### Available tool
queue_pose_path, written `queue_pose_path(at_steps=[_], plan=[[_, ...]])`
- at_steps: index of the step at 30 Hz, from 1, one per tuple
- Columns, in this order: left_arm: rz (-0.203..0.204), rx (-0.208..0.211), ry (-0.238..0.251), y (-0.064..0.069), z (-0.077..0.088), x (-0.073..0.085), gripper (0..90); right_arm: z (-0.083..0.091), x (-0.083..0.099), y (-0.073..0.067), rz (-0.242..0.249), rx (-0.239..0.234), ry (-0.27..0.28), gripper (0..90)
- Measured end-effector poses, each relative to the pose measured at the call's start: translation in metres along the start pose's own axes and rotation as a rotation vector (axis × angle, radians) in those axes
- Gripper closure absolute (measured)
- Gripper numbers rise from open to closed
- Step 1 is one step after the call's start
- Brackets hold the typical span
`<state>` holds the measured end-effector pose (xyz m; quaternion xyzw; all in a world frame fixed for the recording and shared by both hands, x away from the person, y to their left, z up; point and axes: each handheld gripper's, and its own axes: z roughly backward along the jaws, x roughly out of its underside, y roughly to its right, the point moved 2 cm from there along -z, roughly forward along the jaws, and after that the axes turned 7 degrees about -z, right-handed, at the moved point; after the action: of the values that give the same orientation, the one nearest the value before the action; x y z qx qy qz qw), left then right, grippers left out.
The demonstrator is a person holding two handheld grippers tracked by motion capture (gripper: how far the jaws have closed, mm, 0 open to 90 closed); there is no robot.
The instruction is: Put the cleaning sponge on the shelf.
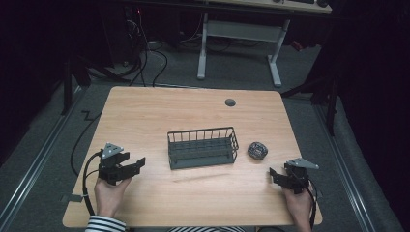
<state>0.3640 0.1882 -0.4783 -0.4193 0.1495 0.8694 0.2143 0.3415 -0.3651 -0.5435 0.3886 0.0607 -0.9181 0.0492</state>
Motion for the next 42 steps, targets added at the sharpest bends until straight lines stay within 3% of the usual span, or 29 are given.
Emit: queue_pose_path(at_steps=[11,16,29,33,39,42], plan=[[0.029,-0.009,-0.026,-0.008,-0.011,0.029,33.8,0.0,0.0,0.0,0.0,0.0,0.0,32.0],[0.047,-0.032,-0.05,-0.013,-0.02,0.041,33.4,0.0,0.0,0.0,-0.001,-0.001,0.0,32.0],[0.05,-0.096,-0.094,-0.018,-0.037,0.053,33.4,0.0,0.0,0.0,-0.001,-0.001,0.0,32.0],[0.058,-0.105,-0.077,-0.019,-0.038,0.054,33.6,0.0,0.0,0.0,-0.001,-0.001,0.0,32.0],[0.014,-0.139,-0.079,-0.017,-0.039,0.055,33.1,0.0,0.0,0.0,-0.001,-0.001,-0.001,32.0],[-0.03,-0.167,-0.071,-0.014,-0.041,0.057,33.0,0.0,0.0,0.0,0.001,-0.001,0.0,32.0]])
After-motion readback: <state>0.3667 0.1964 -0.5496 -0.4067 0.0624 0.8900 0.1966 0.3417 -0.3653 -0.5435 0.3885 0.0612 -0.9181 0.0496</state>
